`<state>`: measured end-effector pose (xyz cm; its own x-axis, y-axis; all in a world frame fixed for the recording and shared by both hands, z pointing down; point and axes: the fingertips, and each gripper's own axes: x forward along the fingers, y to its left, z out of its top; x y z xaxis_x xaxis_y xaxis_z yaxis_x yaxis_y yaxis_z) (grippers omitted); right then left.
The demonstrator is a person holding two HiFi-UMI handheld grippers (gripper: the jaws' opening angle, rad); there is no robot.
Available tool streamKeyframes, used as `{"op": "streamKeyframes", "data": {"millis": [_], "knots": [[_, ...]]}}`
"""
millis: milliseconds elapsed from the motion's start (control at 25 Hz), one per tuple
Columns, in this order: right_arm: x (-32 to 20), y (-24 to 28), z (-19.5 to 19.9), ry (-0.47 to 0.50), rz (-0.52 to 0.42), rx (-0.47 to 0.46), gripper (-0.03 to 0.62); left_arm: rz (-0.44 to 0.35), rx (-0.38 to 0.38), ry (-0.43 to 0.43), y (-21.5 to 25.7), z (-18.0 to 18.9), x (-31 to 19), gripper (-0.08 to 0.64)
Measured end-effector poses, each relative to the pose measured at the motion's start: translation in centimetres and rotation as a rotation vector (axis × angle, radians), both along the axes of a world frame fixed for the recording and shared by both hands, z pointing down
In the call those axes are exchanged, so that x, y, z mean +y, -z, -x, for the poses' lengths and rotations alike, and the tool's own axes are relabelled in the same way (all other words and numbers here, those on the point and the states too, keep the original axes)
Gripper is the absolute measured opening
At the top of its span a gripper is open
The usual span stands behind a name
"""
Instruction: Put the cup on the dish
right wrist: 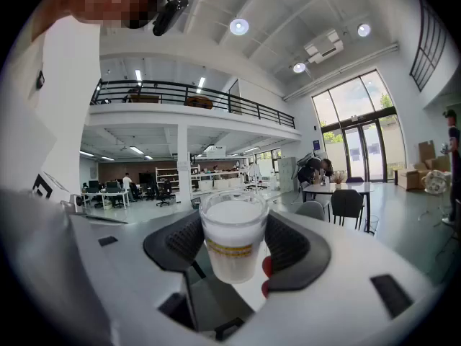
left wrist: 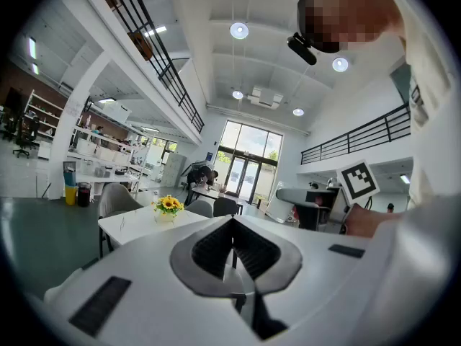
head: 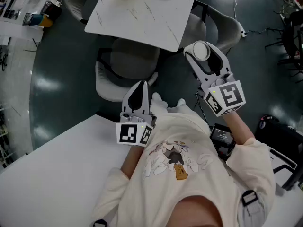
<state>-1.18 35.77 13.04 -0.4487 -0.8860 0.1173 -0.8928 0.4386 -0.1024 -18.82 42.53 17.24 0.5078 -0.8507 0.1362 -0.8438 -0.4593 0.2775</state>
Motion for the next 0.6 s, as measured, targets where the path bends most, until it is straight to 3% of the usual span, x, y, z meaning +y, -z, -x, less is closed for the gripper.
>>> {"op": "streamKeyframes", "data": {"millis": [280,440,600], "knots": [[5.5,2.3,-3.7,0.007,-0.009,-0.062,0.261,0.011,0.005,-0.029,0.7,-5.5,3.6,0.005],[8.6,2.1,-6.4,-0.025,-0.020,-0.004,0.261,-0.004,-0.003,-0.047,1.2,-7.7,5.1,0.005],[11.6,0.5,-9.1,-0.023,0.043,0.024,0.261,-0.009,-0.006,-0.046,1.5,-9.7,6.4,0.005]]}}
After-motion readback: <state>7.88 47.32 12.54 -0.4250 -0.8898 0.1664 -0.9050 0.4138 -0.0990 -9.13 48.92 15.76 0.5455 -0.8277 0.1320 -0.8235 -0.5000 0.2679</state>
